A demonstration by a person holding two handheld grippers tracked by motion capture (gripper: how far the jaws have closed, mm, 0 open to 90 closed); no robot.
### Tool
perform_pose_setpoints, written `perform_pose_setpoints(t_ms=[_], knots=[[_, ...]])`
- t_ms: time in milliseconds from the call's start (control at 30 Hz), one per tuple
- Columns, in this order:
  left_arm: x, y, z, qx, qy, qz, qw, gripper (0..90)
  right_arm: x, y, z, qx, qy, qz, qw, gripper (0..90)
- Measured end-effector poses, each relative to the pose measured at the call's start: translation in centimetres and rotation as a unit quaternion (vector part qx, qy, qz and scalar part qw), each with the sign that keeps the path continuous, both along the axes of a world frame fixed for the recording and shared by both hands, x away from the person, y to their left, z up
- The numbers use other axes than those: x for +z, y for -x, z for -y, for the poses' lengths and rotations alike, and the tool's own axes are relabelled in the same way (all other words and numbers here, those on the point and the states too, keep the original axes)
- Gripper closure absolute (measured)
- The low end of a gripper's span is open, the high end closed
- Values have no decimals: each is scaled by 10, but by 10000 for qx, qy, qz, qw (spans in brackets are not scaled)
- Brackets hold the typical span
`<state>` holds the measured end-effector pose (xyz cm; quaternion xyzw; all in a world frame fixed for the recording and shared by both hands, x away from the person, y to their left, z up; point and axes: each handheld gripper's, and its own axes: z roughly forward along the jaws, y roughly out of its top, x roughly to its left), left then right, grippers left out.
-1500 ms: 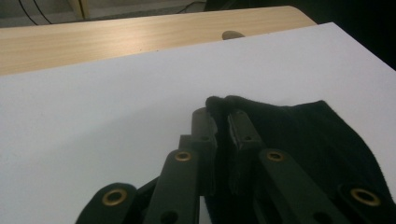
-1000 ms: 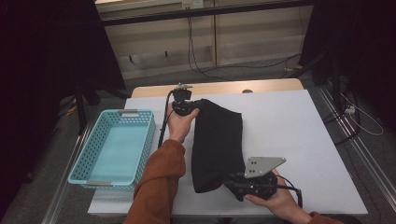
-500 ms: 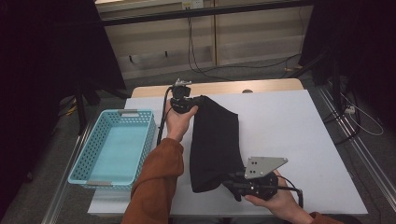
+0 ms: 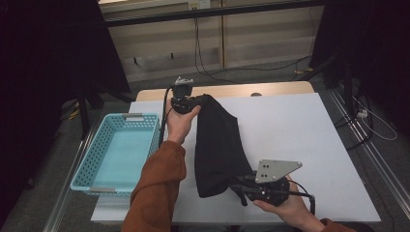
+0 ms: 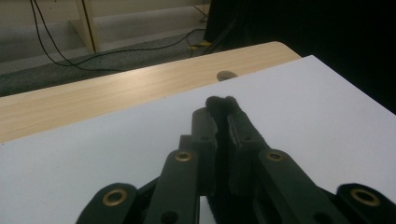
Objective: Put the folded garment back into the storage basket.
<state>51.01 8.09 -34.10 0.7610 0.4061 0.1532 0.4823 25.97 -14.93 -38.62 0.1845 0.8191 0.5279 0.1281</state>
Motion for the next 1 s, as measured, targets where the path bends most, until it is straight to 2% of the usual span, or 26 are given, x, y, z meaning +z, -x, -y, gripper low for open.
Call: perform_pose_setpoints(t_ms=[467,700,1000], knots=[[13,2,-8,-55,54,107,9999,832,10,0,-11,117,-138,47,9998,803],[19,3,-13,-10,121,177,9998,832,19,-3,-14,211,-294,36,9993,803],[28,6,-14,-11,96,255,9996,832,24,-2,-17,224,-376,101,9990,803]])
